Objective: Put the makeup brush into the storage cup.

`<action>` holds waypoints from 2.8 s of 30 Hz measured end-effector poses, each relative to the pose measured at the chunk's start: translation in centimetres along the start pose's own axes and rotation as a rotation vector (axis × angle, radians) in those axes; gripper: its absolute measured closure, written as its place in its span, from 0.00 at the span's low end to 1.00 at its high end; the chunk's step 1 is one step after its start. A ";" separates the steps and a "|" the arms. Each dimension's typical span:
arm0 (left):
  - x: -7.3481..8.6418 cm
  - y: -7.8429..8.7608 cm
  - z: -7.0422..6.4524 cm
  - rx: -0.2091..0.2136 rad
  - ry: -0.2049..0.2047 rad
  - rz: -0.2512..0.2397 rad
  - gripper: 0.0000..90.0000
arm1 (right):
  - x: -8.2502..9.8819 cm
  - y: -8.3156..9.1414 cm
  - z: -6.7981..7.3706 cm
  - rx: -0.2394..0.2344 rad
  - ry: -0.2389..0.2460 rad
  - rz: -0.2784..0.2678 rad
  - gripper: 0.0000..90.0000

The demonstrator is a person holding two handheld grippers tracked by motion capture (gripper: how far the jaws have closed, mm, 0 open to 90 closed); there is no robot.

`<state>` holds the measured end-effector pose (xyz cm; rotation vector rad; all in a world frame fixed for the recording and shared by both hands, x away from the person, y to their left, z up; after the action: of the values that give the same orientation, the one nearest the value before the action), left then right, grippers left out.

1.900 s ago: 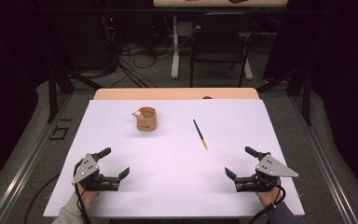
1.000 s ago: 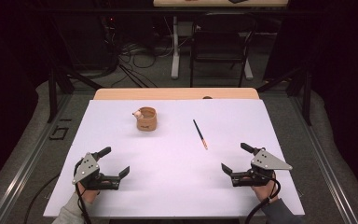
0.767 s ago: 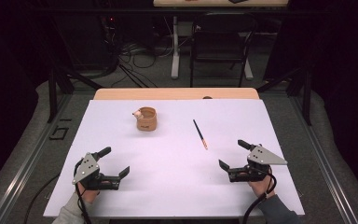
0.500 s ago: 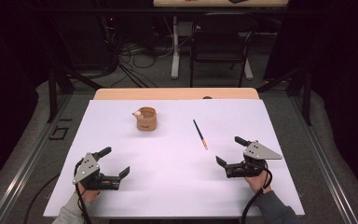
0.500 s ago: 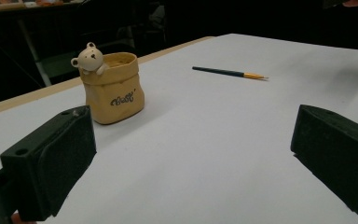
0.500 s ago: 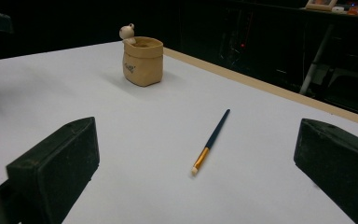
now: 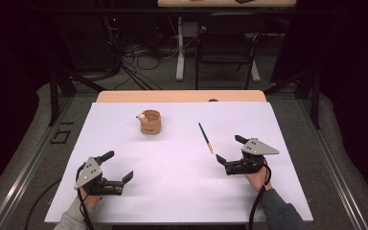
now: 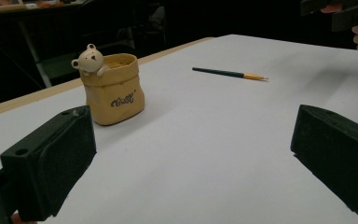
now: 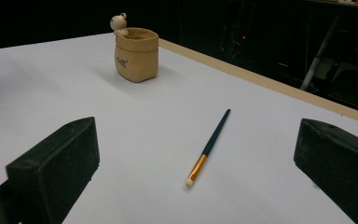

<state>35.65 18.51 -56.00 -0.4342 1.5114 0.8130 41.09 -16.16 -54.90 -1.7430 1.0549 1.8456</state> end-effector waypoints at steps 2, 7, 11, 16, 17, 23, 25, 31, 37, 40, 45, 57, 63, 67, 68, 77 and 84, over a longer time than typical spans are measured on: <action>0.0 0.0 0.0 -0.001 0.001 0.000 0.00 | -0.1 -0.3 0.0 -0.009 -0.002 0.003 0.00; 0.0 0.0 0.0 -0.003 0.001 -0.001 0.00 | -0.5 -0.8 -0.3 -0.003 -0.018 0.003 0.00; 0.0 0.0 0.0 0.002 0.001 -0.004 0.00 | -0.3 -1.8 -0.9 0.004 -0.029 0.039 0.00; -0.1 0.0 0.0 0.004 0.000 -0.005 0.00 | -0.6 -2.4 -1.3 0.007 -0.045 0.046 0.00; -0.1 0.0 0.0 0.004 0.000 -0.005 0.00 | -0.6 -2.4 -1.3 0.007 -0.045 0.046 0.00; -0.1 0.0 -0.1 0.007 0.000 -0.008 0.00 | -0.1 -3.3 -1.5 0.017 -0.038 0.091 0.00; -0.2 0.1 -0.1 0.011 -0.005 -0.010 0.00 | -0.1 -3.5 -1.3 0.013 -0.031 0.101 0.00; -0.1 0.1 -0.1 0.010 -0.004 -0.010 0.00 | 0.0 -4.0 -1.1 -0.001 -0.025 0.115 0.00; -0.1 0.1 -0.1 0.010 -0.004 -0.008 0.00 | -0.5 -4.4 -1.7 0.005 -0.044 0.109 0.00; -0.1 0.1 -0.1 0.009 -0.005 -0.007 0.00 | -0.6 -4.7 -1.8 0.007 -0.044 0.114 0.00; -0.1 0.1 -0.1 0.008 0.001 -0.009 0.00 | -0.6 -5.1 -1.2 -0.008 -0.027 0.134 0.00; -0.1 0.1 0.0 0.008 -0.001 -0.009 0.00 | -0.9 -6.3 -1.3 0.003 -0.038 0.179 0.00; -0.1 0.1 -0.1 0.011 -0.001 -0.008 0.00 | -1.2 -7.0 -1.6 0.020 -0.067 0.227 0.01; -0.1 0.1 -0.1 0.011 -0.001 -0.008 0.00 | -1.0 -7.4 -1.6 0.021 -0.087 0.265 0.01; -0.1 0.1 -0.1 0.011 -0.001 -0.009 0.00 | -0.9 -7.6 -1.6 0.017 -0.094 0.288 0.01; -0.1 0.1 -0.2 0.014 -0.003 -0.009 0.00 | -0.6 -8.4 -1.4 0.009 -0.088 0.390 0.01; -0.1 0.1 -0.1 0.013 -0.003 -0.009 0.00 | -0.8 -9.2 -1.3 0.005 -0.089 0.473 0.01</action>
<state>35.48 18.48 -55.86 -0.4289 1.5104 0.7961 48.80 -11.05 -56.40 -1.4783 1.5323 2.1633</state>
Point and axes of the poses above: each handheld gripper's, and its own axes: y roughly backward along the jaws, x roughly out of its underside, z roughly to its left, the point moved 10 cm from there along -y, roughly forward along the jaws, and after that the axes turned 1 degree about -z, right-handed, at the moved point
